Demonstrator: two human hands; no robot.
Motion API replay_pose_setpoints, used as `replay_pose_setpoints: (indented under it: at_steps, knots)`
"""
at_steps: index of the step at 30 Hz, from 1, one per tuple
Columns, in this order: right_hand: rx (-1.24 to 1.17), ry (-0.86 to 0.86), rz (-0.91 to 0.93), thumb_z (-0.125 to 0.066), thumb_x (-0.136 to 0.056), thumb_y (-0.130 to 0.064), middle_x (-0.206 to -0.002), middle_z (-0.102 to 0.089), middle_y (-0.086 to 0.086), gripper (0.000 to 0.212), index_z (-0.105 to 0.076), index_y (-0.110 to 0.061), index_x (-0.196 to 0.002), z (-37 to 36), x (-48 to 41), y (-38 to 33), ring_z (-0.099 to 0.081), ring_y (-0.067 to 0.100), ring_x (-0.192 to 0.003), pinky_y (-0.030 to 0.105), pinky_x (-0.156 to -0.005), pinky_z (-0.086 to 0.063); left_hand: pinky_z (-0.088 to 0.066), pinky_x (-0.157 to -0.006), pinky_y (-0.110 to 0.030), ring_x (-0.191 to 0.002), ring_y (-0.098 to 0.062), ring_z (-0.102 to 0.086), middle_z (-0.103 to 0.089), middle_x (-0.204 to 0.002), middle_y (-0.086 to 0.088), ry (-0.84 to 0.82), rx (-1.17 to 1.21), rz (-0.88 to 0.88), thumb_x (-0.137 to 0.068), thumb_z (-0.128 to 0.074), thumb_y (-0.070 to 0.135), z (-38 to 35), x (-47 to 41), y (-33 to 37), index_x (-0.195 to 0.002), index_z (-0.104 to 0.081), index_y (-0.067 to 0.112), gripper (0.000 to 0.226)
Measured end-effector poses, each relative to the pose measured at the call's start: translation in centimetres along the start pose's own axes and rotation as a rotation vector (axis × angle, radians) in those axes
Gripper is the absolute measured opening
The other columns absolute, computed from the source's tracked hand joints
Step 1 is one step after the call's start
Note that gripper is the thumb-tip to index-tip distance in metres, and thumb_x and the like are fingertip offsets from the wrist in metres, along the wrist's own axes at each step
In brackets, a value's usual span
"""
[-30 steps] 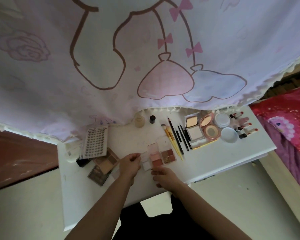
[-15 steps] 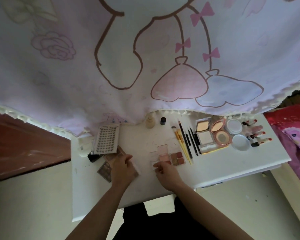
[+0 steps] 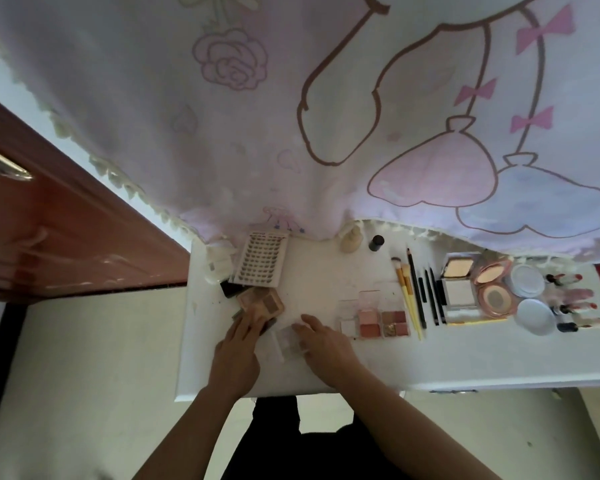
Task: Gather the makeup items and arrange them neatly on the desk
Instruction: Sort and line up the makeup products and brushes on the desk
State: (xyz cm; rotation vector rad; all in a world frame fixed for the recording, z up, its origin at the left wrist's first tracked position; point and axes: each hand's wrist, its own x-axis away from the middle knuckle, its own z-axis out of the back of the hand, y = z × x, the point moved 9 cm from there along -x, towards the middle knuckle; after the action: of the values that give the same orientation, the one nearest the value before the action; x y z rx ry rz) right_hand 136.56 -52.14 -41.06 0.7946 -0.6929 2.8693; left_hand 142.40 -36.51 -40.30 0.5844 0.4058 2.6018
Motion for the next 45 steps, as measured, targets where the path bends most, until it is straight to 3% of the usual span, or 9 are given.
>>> replay_pose_setpoints:
  at_steps: [3, 7, 13, 16, 19, 25, 31, 42, 45]
  knots:
    - [0.063, -0.016, 0.062, -0.046, -0.094, -0.014, -0.166, -0.006, -0.011, 0.04, -0.049, -0.019, -0.133, 0.1, 0.1, -0.5, -0.06, 0.028, -0.108, 0.038, -0.079, -0.048, -0.052, -0.087, -0.049, -0.138, -0.032, -0.041, -0.036, -0.156, -0.004, 0.027, 0.011, 0.029, -0.073, -0.056, -0.006, -0.1, 0.6, -0.8, -0.145, -0.045, 0.021, 0.078]
    - [0.065, -0.051, 0.088, -0.057, -0.088, -0.02, -0.157, -0.03, -0.004, 0.045, -0.049, -0.018, -0.133, 0.0, 0.1, -0.4, -0.065, 0.032, -0.1, 0.037, -0.079, -0.049, -0.057, -0.073, -0.049, -0.122, -0.041, -0.055, -0.05, -0.146, -0.01, 0.074, 0.011, 0.013, -0.064, -0.063, -0.011, 0.2, 0.8, -1.2, -0.138, -0.053, 0.015, 0.079]
    - [-0.599, 0.126, -0.207, -0.082, -0.065, -0.047, -0.117, -0.064, -0.011, 0.065, -0.059, -0.03, -0.123, 2.5, 2.0, 3.4, -0.067, 0.007, -0.084, 0.023, -0.078, -0.053, -0.055, -0.081, -0.042, -0.114, -0.035, -0.055, -0.062, -0.128, -0.013, 0.326, 0.166, 0.018, -0.076, -0.059, -0.005, 3.9, 0.6, 0.7, -0.118, -0.067, 0.011, 0.045]
    - [-0.933, 0.219, -0.205, -0.09, -0.066, -0.037, -0.101, -0.068, -0.011, 0.059, -0.062, -0.027, -0.117, 5.3, 3.6, 3.3, -0.065, 0.006, -0.068, 0.028, -0.069, -0.06, -0.043, -0.084, -0.024, -0.103, -0.013, -0.056, -0.064, -0.118, -0.004, 0.296, 0.575, 0.183, -0.093, -0.061, 0.011, 6.7, -0.1, 2.4, -0.11, -0.069, 0.011, 0.018]
    - [-1.047, 0.239, -0.106, -0.089, -0.07, -0.027, -0.083, -0.072, 0.0, 0.061, -0.059, -0.026, -0.123, 8.7, 5.0, 2.3, -0.065, 0.011, -0.065, 0.026, -0.065, -0.058, -0.047, -0.078, -0.031, -0.093, -0.018, -0.063, -0.069, -0.103, -0.006, -0.111, 1.245, 0.482, -0.096, -0.056, 0.041, 5.6, -0.5, 4.9, -0.108, -0.068, 0.012, 0.033]
    - [-0.864, 0.334, 0.035, -0.09, -0.064, -0.043, -0.12, -0.063, -0.021, 0.073, -0.057, -0.039, -0.128, 14.2, 5.7, 0.8, -0.063, 0.009, -0.071, 0.022, -0.064, -0.055, -0.041, -0.069, -0.035, -0.087, -0.028, -0.063, -0.067, -0.106, -0.024, -0.389, 1.55, 0.258, -0.087, -0.061, 0.056, 9.1, -1.4, 10.5, -0.114, -0.07, 0.016, 0.049]
    - [-0.682, 0.361, 0.124, -0.085, -0.067, -0.052, -0.128, -0.052, -0.029, 0.077, -0.046, -0.047, -0.133, 17.0, 6.2, -0.6, -0.057, 0.005, -0.081, 0.017, -0.065, -0.051, -0.053, -0.073, -0.041, -0.113, -0.043, -0.061, -0.06, -0.125, -0.027, -0.46, 1.716, 0.173, -0.068, -0.086, 0.042, 10.2, -1.8, 12.4, -0.138, -0.045, 0.014, 0.086]
    - [-0.422, 0.407, 0.167, -0.083, -0.063, -0.061, -0.119, -0.04, -0.032, 0.079, -0.045, -0.041, -0.129, 19.4, 7.2, -1.8, -0.051, -0.002, -0.087, 0.013, -0.072, -0.046, -0.056, -0.075, -0.045, -0.109, -0.043, -0.061, -0.061, -0.119, -0.024, -0.37, 1.677, 0.103, -0.06, -0.093, 0.028, 10.4, -2.7, 13.7, -0.136, -0.047, 0.006, 0.091]
    - [-0.444, 0.433, 0.159, -0.084, -0.062, -0.06, -0.116, -0.04, -0.034, 0.076, -0.044, -0.043, -0.125, 19.4, 7.4, -1.7, -0.05, -0.004, -0.09, 0.012, -0.073, -0.046, -0.056, -0.076, -0.043, -0.107, -0.039, -0.063, -0.064, -0.114, -0.02, -0.386, 1.622, 0.087, -0.056, -0.094, 0.035, 10.4, -2.8, 14.1, -0.119, -0.066, 0.011, 0.073]
